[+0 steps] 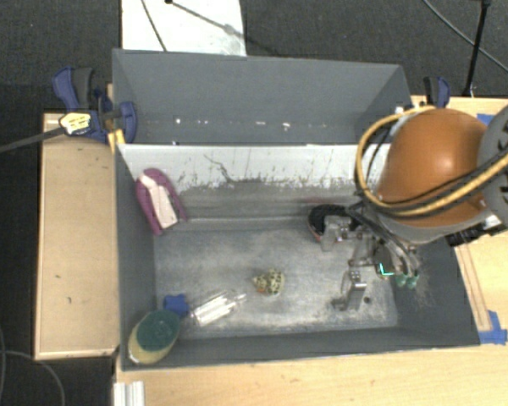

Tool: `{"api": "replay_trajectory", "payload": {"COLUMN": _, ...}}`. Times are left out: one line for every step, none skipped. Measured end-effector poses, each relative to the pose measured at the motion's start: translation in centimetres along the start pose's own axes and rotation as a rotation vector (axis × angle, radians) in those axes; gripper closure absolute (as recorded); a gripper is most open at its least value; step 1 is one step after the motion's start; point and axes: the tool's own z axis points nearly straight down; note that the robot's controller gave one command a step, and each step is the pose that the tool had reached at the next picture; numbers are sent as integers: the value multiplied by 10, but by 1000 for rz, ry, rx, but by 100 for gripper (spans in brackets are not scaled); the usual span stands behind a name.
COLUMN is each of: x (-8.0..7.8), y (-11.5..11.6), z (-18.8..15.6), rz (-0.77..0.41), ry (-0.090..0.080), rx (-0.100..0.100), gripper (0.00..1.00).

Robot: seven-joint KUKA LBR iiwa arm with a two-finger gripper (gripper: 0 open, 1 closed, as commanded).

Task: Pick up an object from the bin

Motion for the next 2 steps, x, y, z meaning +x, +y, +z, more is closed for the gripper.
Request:
{"api": "replay_trajectory", "payload": {"x": 1, "y": 18, "z": 144, "rz": -135, "ry": -12, "rx": 0, "gripper": 0}}
{"api": "replay_trajectory", "payload": {"x": -96, "y": 21, "z": 64, "rz": -40, "ry": -21, "rx": 0, "gripper": 0}}
